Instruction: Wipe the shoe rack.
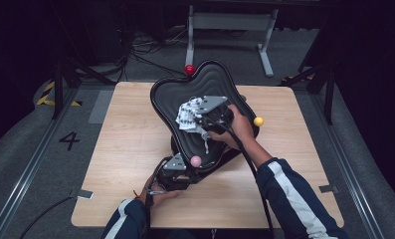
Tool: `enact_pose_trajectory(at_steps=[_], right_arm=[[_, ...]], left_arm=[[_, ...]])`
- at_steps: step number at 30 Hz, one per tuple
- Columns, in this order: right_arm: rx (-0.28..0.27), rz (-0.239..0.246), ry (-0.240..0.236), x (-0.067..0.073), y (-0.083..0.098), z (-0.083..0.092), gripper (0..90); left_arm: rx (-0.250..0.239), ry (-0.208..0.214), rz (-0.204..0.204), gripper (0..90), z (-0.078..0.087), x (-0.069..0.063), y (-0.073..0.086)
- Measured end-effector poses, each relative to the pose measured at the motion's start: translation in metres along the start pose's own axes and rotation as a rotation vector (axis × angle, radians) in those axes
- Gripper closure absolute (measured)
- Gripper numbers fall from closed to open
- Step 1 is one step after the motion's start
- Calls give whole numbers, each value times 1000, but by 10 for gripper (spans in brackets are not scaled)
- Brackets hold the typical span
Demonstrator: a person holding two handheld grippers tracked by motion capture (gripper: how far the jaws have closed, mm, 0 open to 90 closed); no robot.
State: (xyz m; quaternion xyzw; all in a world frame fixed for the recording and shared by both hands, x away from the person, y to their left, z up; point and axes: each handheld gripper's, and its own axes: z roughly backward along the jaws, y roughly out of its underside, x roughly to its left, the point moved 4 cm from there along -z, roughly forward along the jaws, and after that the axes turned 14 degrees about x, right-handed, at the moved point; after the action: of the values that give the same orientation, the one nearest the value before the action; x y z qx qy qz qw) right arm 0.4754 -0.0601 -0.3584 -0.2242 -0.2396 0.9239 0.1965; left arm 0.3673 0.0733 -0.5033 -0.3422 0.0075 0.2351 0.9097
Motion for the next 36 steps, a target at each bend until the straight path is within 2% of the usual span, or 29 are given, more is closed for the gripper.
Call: enact_pose_trajectory(at_steps=[4, 7, 9, 11, 12, 13, 14, 15, 17, 18, 20, 24, 25, 26, 27, 28, 29, 31, 33, 34, 36], right_arm=[[23, -69, 36, -24, 18, 0, 775], [58, -115, 94, -43, 33, 0, 776], [66, -159, 98, -56, 44, 1, 776], [86, -172, 115, -61, 50, 1, 774], [108, -208, 139, -73, 61, 1, 776], [108, -208, 139, -73, 61, 1, 776], [118, -213, 164, -77, 66, 2, 776], [154, -216, 204, -83, 73, 1, 776], [150, -249, 195, -90, 82, 2, 779], [135, -282, 169, -93, 87, 3, 780], [119, -292, 144, -95, 90, 3, 780], [124, -281, 159, -91, 88, 3, 784], [118, -277, 145, -90, 87, 3, 783], [99, -274, 89, -85, 85, 3, 782], [99, -274, 89, -85, 85, 3, 782], [110, -243, 125, -80, 83, 3, 785], [113, -238, 131, -79, 83, 3, 786], [105, -230, 119, -75, 81, 4, 785], [91, -230, 82, -70, 79, 4, 781], [86, -214, 71, -66, 77, 4, 781], [89, -170, 87, -57, 71, 5, 782]], left_arm=[[-1, 2, 2, 695, 0, 0, 0], [-2, 2, 2, 695, 0, 0, 0], [-1, 2, 2, 695, 0, 0, 0], [-2, 1, 2, 694, 0, 0, 0], [-3, 2, 3, 694, 0, 0, 0], [-3, 1, 4, 694, 0, 0, 0], [-4, 2, 3, 694, 0, 0, 0], [-7, 1, 3, 694, -1, 0, 0], [-6, 0, 3, 694, -1, 0, 0], [0, 3, 1, 693, 0, 0, 0], [1, 3, 0, 693, 0, 0, 0], [-7, 3, 1, 690, -1, 0, 0], [-3, 5, -5, 690, -1, -1, 0], [-4, 6, -4, 691, -1, -1, 0], [-4, 6, -4, 691, -1, -1, 0], [-4, 6, -4, 691, -1, -1, 0], [-3, 6, -4, 691, -1, -1, 0], [-3, 6, -4, 691, -1, -1, 0], [-4, 7, -2, 691, -1, -1, 0], [-5, 7, -2, 691, -1, -1, 0], [-1, 9, -3, 691, -1, -1, 0]])
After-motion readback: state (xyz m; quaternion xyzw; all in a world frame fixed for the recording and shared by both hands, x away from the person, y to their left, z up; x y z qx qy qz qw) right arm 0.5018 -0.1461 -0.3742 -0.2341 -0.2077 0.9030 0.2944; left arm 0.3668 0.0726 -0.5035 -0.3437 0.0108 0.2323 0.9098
